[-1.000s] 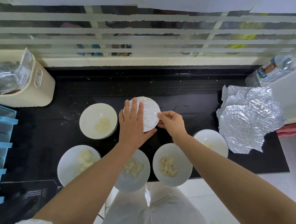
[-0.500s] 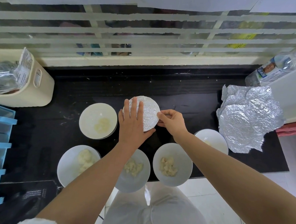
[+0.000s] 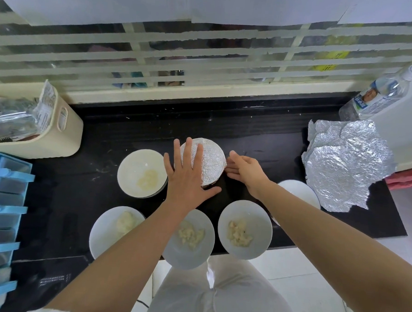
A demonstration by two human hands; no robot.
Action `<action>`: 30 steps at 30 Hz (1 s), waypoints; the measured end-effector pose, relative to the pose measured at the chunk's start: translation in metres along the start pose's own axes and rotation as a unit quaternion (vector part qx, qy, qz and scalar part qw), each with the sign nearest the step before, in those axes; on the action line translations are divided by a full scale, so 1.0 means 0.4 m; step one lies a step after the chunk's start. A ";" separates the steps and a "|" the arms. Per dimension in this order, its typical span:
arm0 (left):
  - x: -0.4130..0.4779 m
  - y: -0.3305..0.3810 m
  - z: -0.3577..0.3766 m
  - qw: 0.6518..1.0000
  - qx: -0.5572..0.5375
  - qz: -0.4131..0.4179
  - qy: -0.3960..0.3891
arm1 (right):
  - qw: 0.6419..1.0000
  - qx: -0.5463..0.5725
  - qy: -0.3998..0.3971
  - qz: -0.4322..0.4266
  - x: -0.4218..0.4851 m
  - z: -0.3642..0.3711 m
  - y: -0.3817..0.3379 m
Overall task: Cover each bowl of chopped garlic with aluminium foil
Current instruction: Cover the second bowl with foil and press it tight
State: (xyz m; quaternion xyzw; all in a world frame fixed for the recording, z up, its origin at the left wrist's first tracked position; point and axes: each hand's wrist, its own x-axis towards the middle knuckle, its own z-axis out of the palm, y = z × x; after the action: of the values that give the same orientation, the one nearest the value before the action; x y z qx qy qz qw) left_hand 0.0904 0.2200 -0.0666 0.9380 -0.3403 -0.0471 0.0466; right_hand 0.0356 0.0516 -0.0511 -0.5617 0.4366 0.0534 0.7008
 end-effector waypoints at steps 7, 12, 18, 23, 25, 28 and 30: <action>0.012 0.012 -0.032 0.988 -0.084 0.102 0.082 | 0.995 -0.028 0.066 -0.063 -0.045 -0.095 -0.040; 0.048 0.140 -0.075 0.945 -0.235 0.202 0.107 | 0.984 -0.036 0.133 -0.116 -0.094 -0.197 -0.013; 0.113 0.326 -0.104 0.934 -0.292 0.208 -0.002 | 0.955 -0.112 0.235 -0.145 -0.118 -0.397 -0.010; 0.177 0.464 -0.085 0.932 -0.313 0.092 -0.160 | 0.925 -0.359 0.125 -0.021 -0.110 -0.549 0.046; 0.199 0.510 -0.071 0.931 -0.299 0.043 -0.207 | 0.909 -0.410 0.071 0.023 -0.111 -0.583 0.069; 0.214 0.560 -0.052 0.930 -0.283 -0.002 -0.234 | 0.885 -0.465 0.011 0.030 -0.112 -0.605 0.082; 0.223 0.590 -0.036 0.924 -0.286 -0.018 -0.253 | 0.875 -0.484 0.002 0.012 -0.108 -0.620 0.079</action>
State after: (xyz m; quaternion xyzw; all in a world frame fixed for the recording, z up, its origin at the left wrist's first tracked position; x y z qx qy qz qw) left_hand 0.0106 -0.0167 -0.0292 0.8478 -0.2961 -0.3784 0.2243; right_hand -0.1457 -0.1256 -0.0424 -0.8257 0.3639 0.2655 0.3397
